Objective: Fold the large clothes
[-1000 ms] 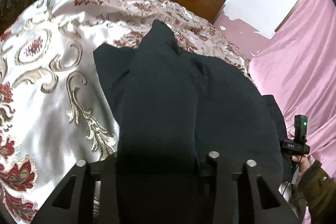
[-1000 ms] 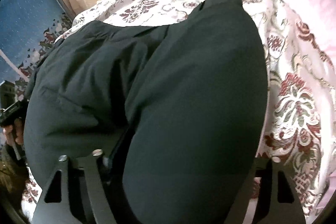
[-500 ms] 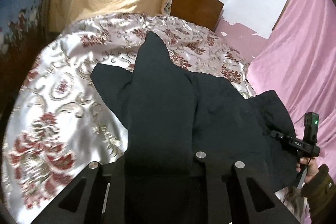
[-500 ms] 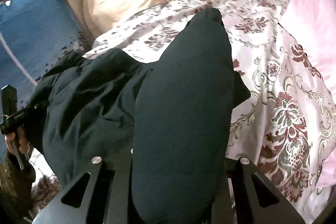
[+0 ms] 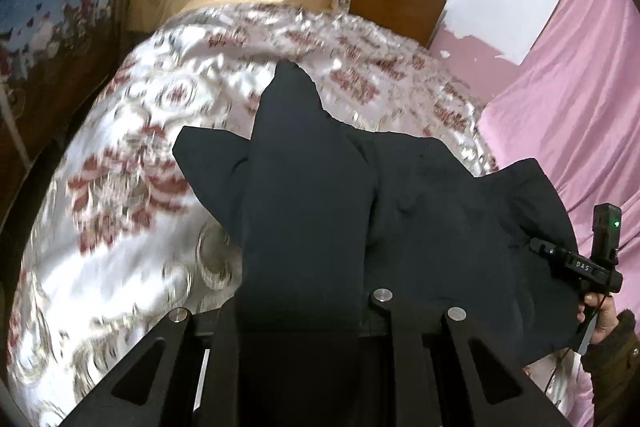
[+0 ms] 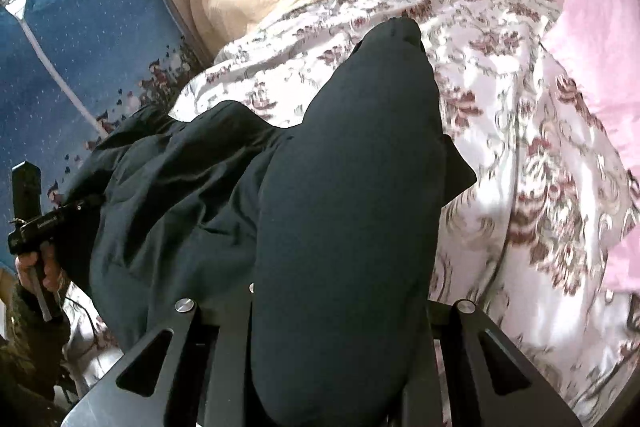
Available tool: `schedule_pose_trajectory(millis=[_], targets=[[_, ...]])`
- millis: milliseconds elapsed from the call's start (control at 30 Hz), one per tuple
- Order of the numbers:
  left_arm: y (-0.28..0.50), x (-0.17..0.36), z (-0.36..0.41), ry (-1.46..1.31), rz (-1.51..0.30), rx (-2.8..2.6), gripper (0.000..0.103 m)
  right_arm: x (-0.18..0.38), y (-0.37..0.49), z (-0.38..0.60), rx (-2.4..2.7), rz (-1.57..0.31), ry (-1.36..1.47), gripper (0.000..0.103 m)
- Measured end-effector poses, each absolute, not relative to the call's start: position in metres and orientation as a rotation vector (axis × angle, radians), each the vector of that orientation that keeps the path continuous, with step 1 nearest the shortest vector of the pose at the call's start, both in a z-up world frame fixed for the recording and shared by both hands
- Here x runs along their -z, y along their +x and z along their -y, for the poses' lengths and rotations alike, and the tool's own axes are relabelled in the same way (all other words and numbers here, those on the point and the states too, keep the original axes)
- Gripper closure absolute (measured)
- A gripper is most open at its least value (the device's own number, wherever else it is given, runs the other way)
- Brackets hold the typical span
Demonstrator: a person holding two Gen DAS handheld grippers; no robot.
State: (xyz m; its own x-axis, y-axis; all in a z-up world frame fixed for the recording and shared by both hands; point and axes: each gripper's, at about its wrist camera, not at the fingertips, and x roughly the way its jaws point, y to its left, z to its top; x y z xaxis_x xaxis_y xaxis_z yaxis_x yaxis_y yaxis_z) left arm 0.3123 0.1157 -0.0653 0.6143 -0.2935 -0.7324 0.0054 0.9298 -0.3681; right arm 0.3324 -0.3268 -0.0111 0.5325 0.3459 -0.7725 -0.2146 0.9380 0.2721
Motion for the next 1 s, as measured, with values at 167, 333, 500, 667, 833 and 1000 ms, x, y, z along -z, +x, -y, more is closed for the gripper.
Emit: schedule_pose_trajectory(millis=[167, 333, 500, 667, 833, 1000], targets=[[0.303, 0.086, -0.115, -0.338, -0.918, 0.146, 0.082, 0.033, 0.323, 0.326, -0.275, -0.973, 0.139, 0.080], [0.303, 0.091, -0.116, -0.358, -0.971, 0.105, 0.072, 0.039, 0.318, 0.327, -0.213, -0.981, 0.133, 0.069], [0.300, 0.104, -0.126, -0.428, -1.037, 0.032, 0.052, 0.045, 0.315, 0.331, -0.135, -1.005, 0.157, 0.046], [0.283, 0.095, -0.123, -0.390, -0.984, -0.070, 0.018, 0.043, 0.300, 0.334, -0.044, -0.965, 0.144, 0.011], [0.265, 0.075, -0.112, -0.317, -0.915, -0.134, 0.010, 0.035, 0.282, 0.333, 0.001, -0.907, 0.150, 0.010], [0.244, 0.048, -0.088, -0.228, -0.839, -0.132, 0.004, 0.017, 0.257, 0.324, 0.011, -0.799, 0.123, 0.008]])
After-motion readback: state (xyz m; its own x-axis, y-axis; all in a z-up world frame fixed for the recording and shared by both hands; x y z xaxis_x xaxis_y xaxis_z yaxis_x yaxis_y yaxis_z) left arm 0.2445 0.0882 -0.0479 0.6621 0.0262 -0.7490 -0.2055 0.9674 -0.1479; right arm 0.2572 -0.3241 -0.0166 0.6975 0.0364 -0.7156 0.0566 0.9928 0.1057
